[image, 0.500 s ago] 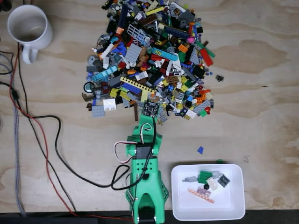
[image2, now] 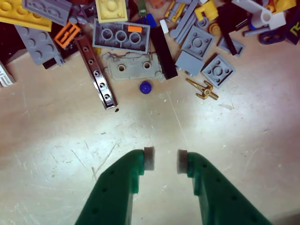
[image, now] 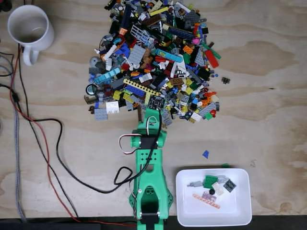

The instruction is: Find the closest Lego and put it in the bin.

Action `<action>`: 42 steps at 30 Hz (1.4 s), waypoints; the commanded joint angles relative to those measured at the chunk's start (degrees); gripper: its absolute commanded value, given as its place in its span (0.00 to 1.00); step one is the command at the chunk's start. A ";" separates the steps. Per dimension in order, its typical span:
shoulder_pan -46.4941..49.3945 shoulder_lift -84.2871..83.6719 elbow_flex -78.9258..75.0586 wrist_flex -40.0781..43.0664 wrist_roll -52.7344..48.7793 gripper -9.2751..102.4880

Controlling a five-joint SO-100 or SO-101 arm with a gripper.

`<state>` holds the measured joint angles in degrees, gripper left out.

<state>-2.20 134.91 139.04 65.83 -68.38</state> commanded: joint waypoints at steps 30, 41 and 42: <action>-2.29 -26.98 -1.76 -22.94 4.04 0.16; -2.72 -30.41 -4.31 -24.52 3.60 0.16; -2.46 -30.59 -4.48 -24.61 3.43 0.15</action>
<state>-4.39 104.50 137.11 42.36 -64.78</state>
